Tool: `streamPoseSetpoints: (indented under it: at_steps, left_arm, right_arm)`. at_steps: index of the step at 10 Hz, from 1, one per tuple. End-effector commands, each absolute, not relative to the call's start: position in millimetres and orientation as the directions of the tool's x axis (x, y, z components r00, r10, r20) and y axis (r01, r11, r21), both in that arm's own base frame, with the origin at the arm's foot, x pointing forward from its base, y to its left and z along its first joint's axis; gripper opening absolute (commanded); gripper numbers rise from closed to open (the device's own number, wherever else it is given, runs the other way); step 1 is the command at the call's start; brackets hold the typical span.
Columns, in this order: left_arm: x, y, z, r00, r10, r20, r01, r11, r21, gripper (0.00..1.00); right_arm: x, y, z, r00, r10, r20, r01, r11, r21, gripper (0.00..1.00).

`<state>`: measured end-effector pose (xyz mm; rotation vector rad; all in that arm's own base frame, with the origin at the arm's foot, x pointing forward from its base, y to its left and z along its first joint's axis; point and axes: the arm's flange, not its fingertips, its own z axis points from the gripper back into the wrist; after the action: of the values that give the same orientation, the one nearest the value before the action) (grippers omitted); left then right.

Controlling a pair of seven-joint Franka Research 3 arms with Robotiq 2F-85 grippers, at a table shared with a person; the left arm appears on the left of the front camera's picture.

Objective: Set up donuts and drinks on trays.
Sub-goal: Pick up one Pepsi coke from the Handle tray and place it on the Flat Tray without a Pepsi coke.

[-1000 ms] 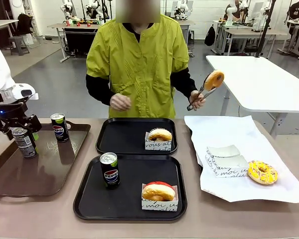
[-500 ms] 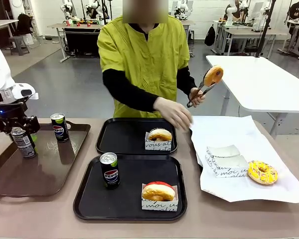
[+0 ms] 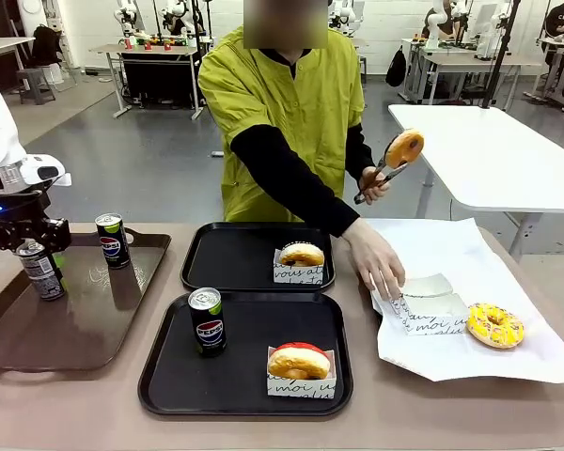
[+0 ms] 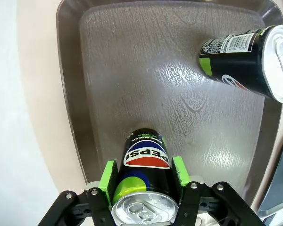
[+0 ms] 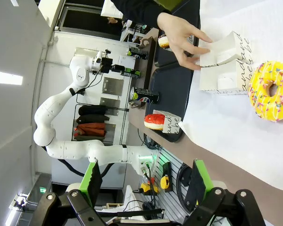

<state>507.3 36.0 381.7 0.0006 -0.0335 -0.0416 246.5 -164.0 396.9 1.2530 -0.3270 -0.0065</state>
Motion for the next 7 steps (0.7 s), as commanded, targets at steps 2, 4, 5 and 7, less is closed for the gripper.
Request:
streamPoseSetpoints:
  at_steps: [2,4,5,7]
  left_arm:
    - [500.4,38.9,393.2,0.998,-0.052,0.034,0.051,0.998,0.021,0.0]
    - [498.2,31.0,408.5,0.998,-0.062,-0.004,0.062,0.998,0.003,0.01]
    - [486.6,20.7,431.0,0.992,-0.107,-0.073,0.108,0.994,0.002,0.01]
    - [454.8,-2.8,478.8,0.955,-0.263,-0.137,0.266,0.964,0.0,0.01]
  right_arm:
    - [249.8,-163.7,398.0,0.946,-0.193,0.261,-0.196,0.301,0.933,1.0]
    - [249.8,-163.7,398.0,0.946,-0.193,0.261,-0.196,0.301,0.933,1.0]
    - [249.8,-163.7,398.0,0.946,-0.193,0.261,-0.196,0.301,0.933,1.0]
    - [249.8,-163.7,398.0,0.946,-0.193,0.261,-0.196,0.301,0.933,1.0]
